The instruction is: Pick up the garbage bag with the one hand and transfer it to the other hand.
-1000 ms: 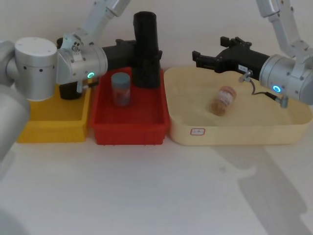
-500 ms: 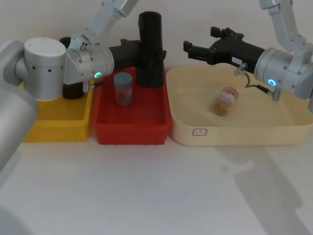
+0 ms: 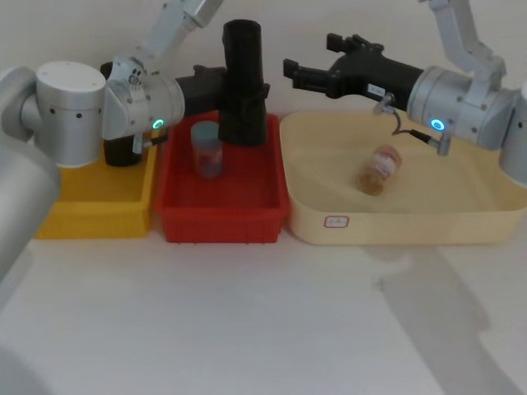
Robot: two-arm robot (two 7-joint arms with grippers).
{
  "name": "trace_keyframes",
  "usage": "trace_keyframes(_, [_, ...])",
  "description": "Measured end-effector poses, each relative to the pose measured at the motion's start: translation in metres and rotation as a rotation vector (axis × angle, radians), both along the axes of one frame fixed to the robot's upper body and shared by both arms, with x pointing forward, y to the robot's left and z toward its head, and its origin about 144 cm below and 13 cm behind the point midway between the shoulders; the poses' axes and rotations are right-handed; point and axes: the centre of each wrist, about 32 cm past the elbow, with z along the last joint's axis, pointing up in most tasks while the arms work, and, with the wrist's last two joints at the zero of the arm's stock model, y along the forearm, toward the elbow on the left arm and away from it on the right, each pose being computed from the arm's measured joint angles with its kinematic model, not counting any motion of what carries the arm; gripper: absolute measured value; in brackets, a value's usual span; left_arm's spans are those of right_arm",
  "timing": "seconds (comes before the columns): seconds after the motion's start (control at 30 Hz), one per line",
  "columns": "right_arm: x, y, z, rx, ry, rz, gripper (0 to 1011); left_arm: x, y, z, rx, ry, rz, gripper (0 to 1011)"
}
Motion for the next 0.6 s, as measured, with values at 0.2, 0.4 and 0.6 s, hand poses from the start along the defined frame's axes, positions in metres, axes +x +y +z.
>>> trace_keyframes(0.2, [0.008, 0.006, 0.002, -0.005, 0.004, 0.033, 1001, 0.001, 0.0, 0.0, 0.001, 0.001, 0.003, 486])
trace_keyframes(0.4, [0.017, 0.013, 0.004, -0.011, 0.005, 0.062, 1001, 0.002, 0.0, 0.001, 0.001, 0.002, -0.002, 486])
trace_keyframes(0.6, [0.025, 0.02, 0.005, -0.015, 0.005, 0.086, 1001, 0.001, -0.001, 0.004, -0.005, -0.003, -0.016, 486])
